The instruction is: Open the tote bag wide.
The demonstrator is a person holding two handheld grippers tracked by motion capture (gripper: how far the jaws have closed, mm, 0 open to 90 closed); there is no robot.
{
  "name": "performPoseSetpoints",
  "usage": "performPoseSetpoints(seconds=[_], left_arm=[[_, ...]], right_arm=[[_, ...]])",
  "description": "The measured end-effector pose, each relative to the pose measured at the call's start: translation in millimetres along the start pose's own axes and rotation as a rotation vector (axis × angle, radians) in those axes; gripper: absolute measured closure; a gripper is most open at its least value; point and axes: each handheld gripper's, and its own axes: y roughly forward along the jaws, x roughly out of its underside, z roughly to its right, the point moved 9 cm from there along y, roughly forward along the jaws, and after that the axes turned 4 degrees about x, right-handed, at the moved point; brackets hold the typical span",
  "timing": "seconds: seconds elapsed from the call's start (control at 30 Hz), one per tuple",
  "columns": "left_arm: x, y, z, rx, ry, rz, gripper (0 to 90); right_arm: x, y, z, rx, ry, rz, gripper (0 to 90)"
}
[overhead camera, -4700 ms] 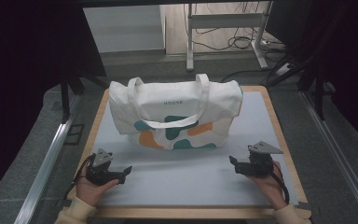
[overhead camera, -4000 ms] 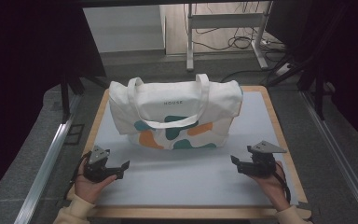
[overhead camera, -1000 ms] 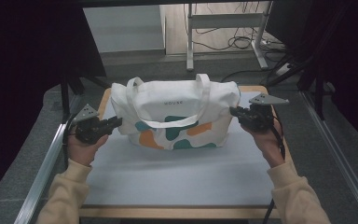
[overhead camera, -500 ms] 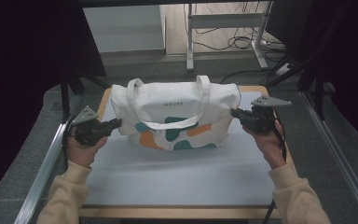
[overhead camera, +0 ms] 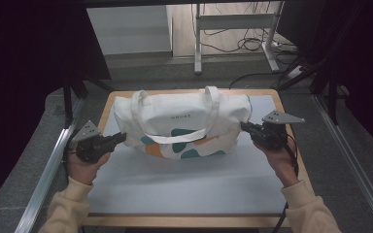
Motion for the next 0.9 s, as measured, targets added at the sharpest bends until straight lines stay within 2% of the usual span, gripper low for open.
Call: performPoseSetpoints(seconds=[0.27,0.33,0.5,0.9], left_arm=[[11.8,6.7,3.9,0.006,0.008,-0.027,88.8],[17.5,10.9,5.1,0.014,0.002,-0.055,89.2],[21.8,16.2,5.6,0.015,0.001,-0.077,89.6],[36.8,27.7,6.1,0.029,-0.005,-0.109,89.5]], right_arm=[[18.9,5.1,-4.9,-0.006,-0.018,-0.037,86.3],[25.6,9.2,-7.3,-0.008,-0.022,-0.054,86.4],[34.7,15.6,-9.9,-0.007,-0.037,-0.08,86.5],[58.3,29.9,-13.7,-0.025,-0.028,-0.136,86.6]])
